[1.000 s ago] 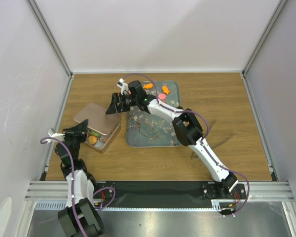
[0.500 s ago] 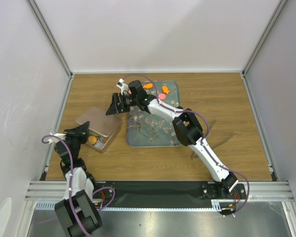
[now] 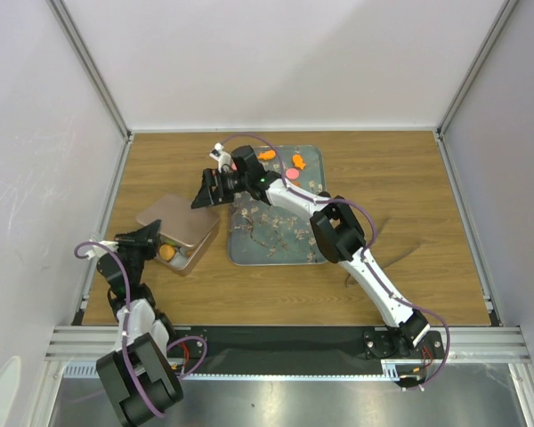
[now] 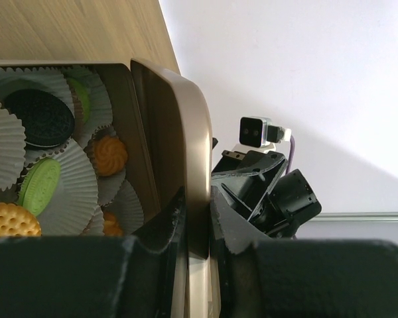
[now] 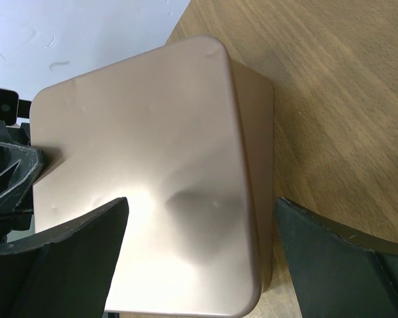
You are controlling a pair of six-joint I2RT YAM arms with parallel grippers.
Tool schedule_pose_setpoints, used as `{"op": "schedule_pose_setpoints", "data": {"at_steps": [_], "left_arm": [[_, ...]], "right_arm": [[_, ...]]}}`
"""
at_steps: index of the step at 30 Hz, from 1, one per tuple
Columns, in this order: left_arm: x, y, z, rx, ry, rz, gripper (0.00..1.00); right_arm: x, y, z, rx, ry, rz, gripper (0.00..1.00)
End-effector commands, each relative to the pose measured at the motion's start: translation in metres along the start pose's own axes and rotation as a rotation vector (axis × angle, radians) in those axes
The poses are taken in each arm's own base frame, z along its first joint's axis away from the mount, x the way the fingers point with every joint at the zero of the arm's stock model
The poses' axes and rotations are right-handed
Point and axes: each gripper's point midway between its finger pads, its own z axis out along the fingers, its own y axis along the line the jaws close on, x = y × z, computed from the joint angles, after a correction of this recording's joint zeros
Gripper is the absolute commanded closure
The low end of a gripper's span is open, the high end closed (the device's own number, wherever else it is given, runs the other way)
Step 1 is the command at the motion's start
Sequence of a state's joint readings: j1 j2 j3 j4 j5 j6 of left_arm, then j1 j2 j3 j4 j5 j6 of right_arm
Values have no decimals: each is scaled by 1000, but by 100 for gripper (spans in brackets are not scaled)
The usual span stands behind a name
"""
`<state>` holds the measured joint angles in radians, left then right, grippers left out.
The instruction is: Pack the cookies
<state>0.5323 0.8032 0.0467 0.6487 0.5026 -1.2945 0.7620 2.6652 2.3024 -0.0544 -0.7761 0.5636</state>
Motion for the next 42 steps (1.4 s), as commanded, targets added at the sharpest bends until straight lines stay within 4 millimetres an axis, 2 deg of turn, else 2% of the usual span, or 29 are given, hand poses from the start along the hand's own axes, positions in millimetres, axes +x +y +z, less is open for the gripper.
{"op": "schedule_pose_setpoints", "data": {"at_steps": [1,8,15,23,24,32,39,40,42], "left_arm": [[-4,-6,-2,46,-13,60,91],[-4,-2,-3,39,-10,60,90],[-5,0,-3,33,-9,64,87],[-6,6,-2,4,-9,64,79],[-7,6,-2,3,-10,63,75],[-8,6,-2,-19,-7,82,68],[-10,7,-3,-45,-6,89,57],[-9,13,-4,-74,-2,85,56],[-12,9,-4,-74,-16,96,53]], "right_arm": [[-7,7,4,-27,-12,-46,0],[-2,-1,6,-11,0,-35,0],[0,4,9,-26,5,-36,0],[7,7,13,-39,23,-35,0],[8,6,13,-39,26,-34,1],[9,8,13,-40,28,-43,1],[9,9,13,-37,30,-49,1],[8,9,12,-36,29,-49,1],[8,8,12,-34,30,-48,1]]}}
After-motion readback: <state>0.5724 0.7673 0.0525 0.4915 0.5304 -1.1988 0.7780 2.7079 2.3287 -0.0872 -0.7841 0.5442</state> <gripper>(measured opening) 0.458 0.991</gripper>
